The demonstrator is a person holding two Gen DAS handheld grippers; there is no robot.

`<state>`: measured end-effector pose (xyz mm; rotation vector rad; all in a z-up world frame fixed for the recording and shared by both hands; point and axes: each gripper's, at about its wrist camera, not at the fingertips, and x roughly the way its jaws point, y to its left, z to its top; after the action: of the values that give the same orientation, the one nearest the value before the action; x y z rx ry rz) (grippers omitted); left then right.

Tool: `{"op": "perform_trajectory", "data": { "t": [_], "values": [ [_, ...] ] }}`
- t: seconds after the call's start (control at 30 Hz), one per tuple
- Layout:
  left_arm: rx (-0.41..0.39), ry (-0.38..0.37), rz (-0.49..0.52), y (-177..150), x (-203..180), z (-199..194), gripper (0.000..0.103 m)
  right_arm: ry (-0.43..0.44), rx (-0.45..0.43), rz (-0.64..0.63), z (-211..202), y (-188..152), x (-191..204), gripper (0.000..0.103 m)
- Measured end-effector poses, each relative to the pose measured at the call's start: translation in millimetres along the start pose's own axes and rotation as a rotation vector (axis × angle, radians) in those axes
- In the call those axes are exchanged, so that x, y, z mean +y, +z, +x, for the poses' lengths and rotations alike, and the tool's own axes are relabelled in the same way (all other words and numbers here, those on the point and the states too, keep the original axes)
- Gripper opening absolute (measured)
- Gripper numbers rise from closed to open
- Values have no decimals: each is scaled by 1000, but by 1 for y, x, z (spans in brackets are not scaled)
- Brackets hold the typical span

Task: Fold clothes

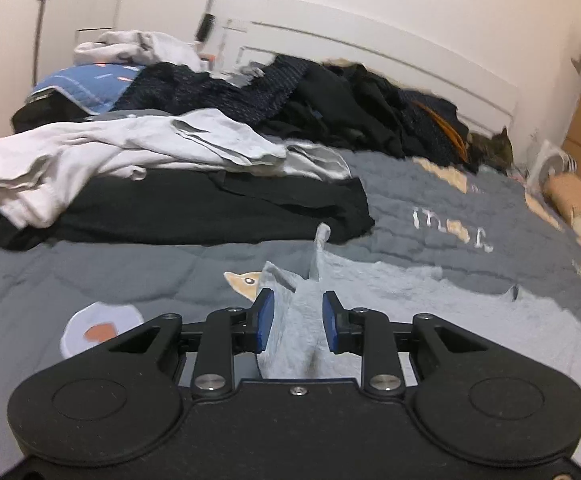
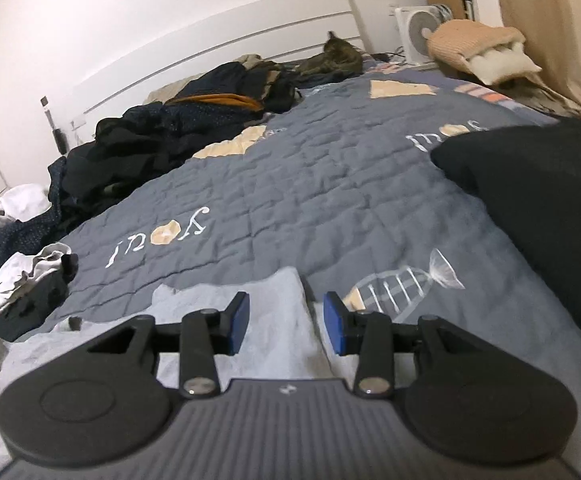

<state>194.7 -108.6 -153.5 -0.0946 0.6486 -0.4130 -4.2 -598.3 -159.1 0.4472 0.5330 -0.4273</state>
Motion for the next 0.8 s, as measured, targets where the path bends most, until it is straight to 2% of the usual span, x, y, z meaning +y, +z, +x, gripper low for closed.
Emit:
{"op": "perform_trajectory", "data": {
  "t": [0.23, 0.33, 0.37, 0.4, 0.43, 0.5, 0.6, 0.67, 0.8],
  "values": [
    [59, 17, 171, -12, -21, 33, 27, 25, -5, 1, 24, 1, 8, 40],
    [75, 24, 187, -14, -22, 40, 26, 38, 4, 25, 26, -1, 10, 40],
    [76, 23, 176, -14, -20, 40, 24, 42, 1, 29, 25, -1, 10, 40],
    [79, 17, 157, -12, -17, 40, 13, 46, -2, 34, 24, -1, 11, 40],
    [83, 8, 129, -11, -14, 40, 6, 50, -6, 38, 24, -1, 12, 40],
    [57, -3, 42, -5, -2, 35, 3, 52, -23, 56, 21, 0, 11, 40],
    [-2, -5, -121, 7, 24, 24, 0, 48, -27, 72, 20, 1, 8, 40],
    [0, -18, -209, 9, 37, 24, 0, 42, -28, 81, 20, 1, 6, 40],
    [64, -4, -226, 5, 40, 34, 2, 27, -13, 85, 24, -1, 4, 40]
  ]
}}
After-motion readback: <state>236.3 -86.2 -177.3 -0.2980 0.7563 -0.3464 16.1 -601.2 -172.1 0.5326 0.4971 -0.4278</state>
